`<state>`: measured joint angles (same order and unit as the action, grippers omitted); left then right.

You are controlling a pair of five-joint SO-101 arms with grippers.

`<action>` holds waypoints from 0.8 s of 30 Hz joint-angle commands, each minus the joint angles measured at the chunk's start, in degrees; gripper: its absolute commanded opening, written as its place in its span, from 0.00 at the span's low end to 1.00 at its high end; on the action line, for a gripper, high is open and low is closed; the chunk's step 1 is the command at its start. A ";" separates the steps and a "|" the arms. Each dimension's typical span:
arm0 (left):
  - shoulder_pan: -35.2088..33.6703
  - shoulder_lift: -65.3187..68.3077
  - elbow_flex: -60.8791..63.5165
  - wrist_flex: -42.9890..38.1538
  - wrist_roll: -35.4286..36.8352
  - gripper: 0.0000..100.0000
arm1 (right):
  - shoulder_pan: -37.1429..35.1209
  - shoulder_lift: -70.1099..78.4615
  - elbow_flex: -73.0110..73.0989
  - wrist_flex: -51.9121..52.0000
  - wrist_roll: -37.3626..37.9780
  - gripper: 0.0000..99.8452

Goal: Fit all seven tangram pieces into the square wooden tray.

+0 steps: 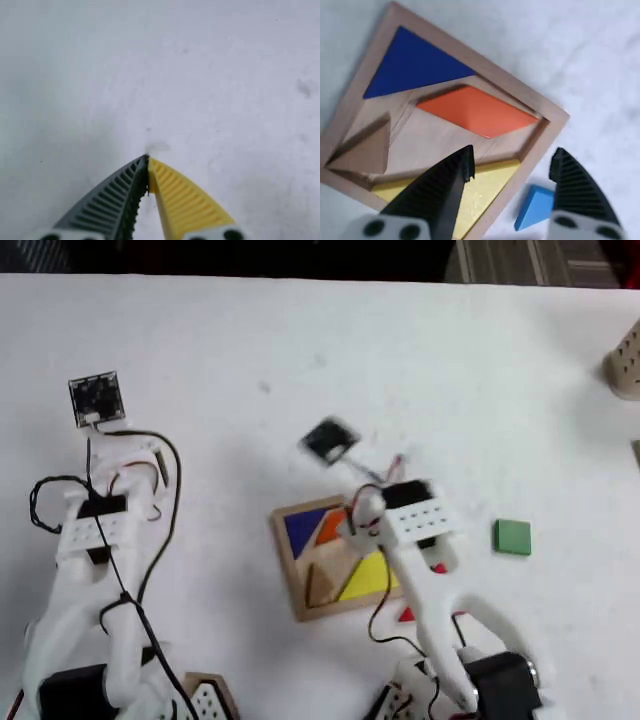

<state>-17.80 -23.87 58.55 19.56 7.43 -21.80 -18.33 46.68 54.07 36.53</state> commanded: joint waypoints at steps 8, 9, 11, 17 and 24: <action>1.01 -0.22 -0.18 -1.41 -0.53 0.02 | -6.90 6.99 -0.70 -6.20 14.15 0.27; 1.01 -0.22 -0.18 -1.41 -0.53 0.02 | -6.99 8.40 -0.70 -7.25 14.24 0.27; 1.01 -0.22 -0.18 -1.41 -0.53 0.02 | -6.99 11.82 -0.79 -9.36 14.24 0.24; 1.01 -0.22 -0.18 -1.41 -0.53 0.02 | -6.90 15.87 -0.79 -5.05 22.07 0.12; 1.01 -0.22 -0.18 -1.41 -0.53 0.02 | -7.60 5.76 4.04 -2.77 22.15 0.12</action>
<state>-17.80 -23.87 58.55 19.56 7.43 -29.01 -7.60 48.88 49.93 58.68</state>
